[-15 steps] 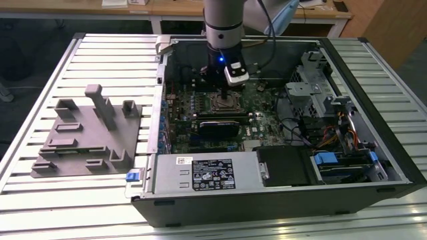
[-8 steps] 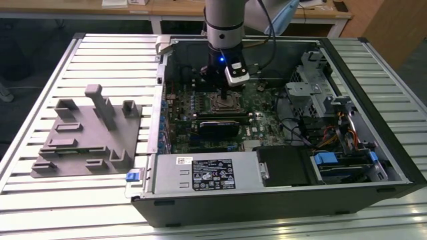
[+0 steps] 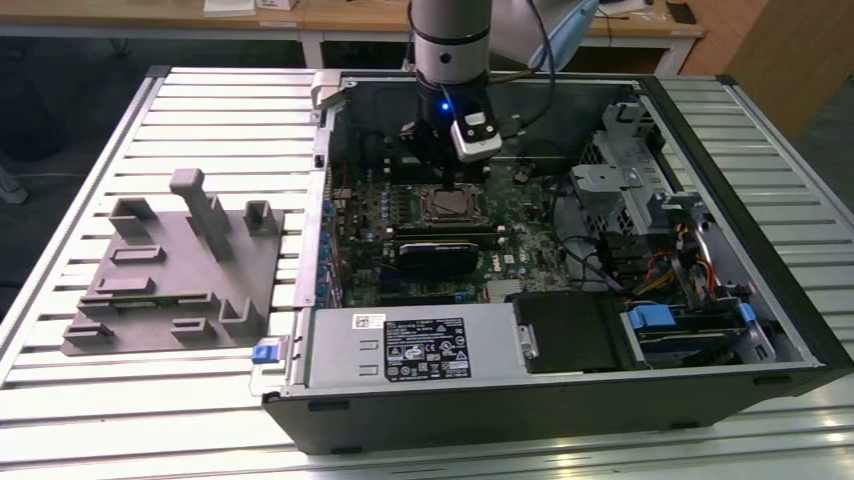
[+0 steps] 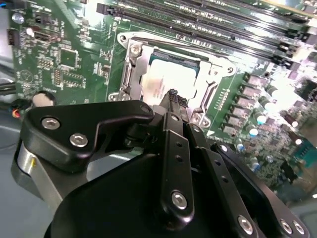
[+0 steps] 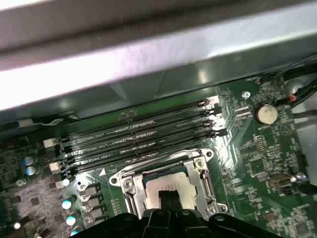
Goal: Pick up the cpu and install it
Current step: 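Install the first cpu locking lever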
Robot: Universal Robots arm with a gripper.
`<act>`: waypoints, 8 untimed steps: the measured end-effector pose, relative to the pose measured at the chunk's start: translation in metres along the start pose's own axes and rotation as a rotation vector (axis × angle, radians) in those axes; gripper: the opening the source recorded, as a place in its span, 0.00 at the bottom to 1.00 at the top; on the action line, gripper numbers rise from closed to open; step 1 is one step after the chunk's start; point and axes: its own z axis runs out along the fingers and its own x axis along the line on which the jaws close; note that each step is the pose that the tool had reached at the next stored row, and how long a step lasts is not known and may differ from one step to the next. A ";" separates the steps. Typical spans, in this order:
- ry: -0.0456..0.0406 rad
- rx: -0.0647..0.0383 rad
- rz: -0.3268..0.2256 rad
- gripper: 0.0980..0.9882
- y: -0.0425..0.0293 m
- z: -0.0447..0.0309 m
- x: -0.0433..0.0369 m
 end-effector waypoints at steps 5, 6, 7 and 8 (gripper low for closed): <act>0.0001 0.000 0.000 0.01 0.0003 -0.0104 -0.0008; 0.0001 0.000 0.000 0.01 0.0003 -0.0111 -0.0008; -0.0001 0.000 0.000 0.01 0.0003 -0.0111 -0.0009; -0.0001 0.000 0.000 0.01 0.0004 -0.0111 -0.0009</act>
